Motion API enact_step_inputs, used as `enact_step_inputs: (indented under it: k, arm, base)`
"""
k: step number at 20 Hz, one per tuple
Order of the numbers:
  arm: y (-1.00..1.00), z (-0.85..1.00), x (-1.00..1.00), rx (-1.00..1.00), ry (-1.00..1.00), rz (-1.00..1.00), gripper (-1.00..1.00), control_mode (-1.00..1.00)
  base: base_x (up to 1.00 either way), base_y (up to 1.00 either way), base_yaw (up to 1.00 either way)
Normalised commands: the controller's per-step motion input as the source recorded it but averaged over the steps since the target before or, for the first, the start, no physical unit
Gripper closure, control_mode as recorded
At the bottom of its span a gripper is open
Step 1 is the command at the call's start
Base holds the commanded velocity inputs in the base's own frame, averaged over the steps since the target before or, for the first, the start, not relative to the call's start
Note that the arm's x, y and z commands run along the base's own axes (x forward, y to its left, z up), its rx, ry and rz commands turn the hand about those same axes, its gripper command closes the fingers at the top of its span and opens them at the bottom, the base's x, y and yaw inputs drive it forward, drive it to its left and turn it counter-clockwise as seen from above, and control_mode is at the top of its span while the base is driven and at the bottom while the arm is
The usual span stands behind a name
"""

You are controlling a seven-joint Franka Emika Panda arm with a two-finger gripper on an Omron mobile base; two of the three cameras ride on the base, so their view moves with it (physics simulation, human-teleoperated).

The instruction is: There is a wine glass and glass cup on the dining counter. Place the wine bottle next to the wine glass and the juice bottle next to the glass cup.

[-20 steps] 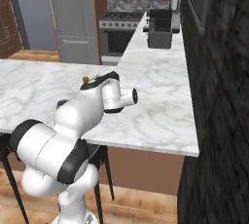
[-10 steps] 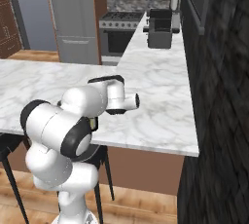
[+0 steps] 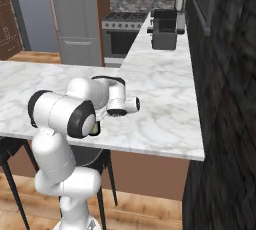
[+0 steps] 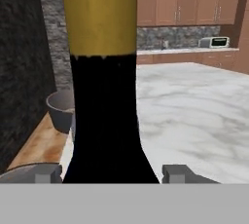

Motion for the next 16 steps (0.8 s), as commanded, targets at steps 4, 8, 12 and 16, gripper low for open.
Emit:
enact_step_inputs:
  k: [4, 8, 12, 16]
  arm:
    - [0.16, -0.31, 0.42, -0.03, 0.00, 0.03, 1.00, -1.00]
    - [0.24, -0.39, 0.36, -0.03, 0.00, 0.04, 1.00, -1.00]
    - [0.22, -0.34, 0.05, -0.01, -0.01, 0.05, 1.00, -1.00]
    - [0.13, -0.30, 0.00, 0.00, -0.02, 0.05, 1.00, -1.00]
  base:
    - [0.00, 0.00, 0.00]
    - [0.00, 0.00, 0.00]
    - [0.00, 0.00, 0.00]
    - [0.00, 0.00, 0.00]
